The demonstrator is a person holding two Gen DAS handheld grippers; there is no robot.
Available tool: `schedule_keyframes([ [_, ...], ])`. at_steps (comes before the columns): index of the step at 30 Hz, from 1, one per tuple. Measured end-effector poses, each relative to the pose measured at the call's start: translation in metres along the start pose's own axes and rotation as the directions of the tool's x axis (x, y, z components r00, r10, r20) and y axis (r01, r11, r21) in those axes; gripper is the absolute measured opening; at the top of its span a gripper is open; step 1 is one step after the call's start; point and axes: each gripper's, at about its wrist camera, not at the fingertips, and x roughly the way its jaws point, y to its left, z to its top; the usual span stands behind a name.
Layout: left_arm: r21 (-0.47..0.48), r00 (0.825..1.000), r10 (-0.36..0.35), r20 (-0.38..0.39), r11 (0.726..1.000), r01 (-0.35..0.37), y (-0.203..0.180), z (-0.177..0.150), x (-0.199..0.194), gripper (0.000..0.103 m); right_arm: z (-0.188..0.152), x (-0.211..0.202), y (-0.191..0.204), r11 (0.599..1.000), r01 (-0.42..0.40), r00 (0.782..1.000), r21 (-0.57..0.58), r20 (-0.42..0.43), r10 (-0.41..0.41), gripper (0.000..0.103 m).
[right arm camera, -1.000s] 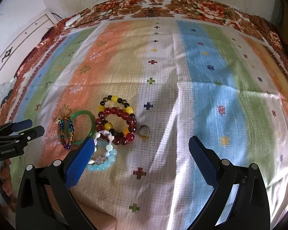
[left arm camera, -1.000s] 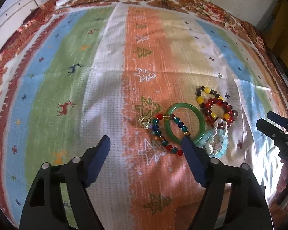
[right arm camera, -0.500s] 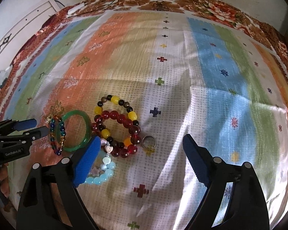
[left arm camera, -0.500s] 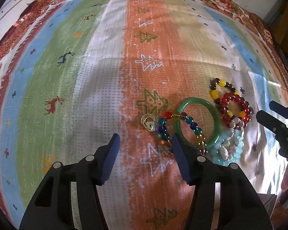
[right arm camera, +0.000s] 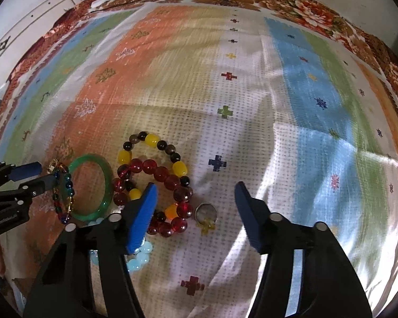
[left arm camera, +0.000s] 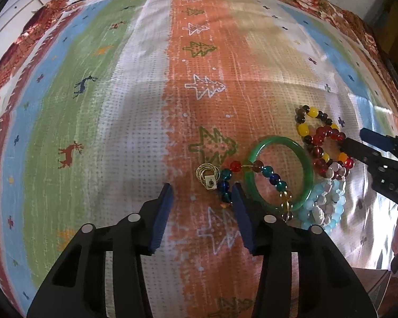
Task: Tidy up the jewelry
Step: 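Grasp the multicolor beaded bracelet with left tool while right tool grasps dark red bracelet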
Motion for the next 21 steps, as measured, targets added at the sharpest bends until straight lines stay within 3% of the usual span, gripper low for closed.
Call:
schedule_keyframes([
  [2,-0.011,1.000,-0.022,-0.009,1.000,0.022,0.0007,0.0009,-0.0008,0.035,0.0000,0.0023,0.0005,1.000,0.001,1.000,0.000,-0.007,-0.001,0.050],
  [7,-0.018,0.999,-0.043,-0.015,0.999,0.043,0.0015,-0.0002,-0.0013,0.032,0.0002,0.0060,-0.0013,1.000,-0.014,1.000,0.007,-0.021,0.014,0.040],
  [11,-0.031,0.997,-0.068,-0.023,0.997,0.067,0.0023,-0.0012,-0.0013,0.023,-0.0015,0.0093,-0.0013,1.000,-0.028,0.999,0.012,-0.029,0.029,0.033],
  [21,-0.006,0.998,-0.062,-0.015,0.998,0.062,-0.0064,-0.0012,0.0035,0.026,-0.0025,0.0106,0.0024,0.999,-0.039,0.999,0.001,-0.032,0.039,0.025],
])
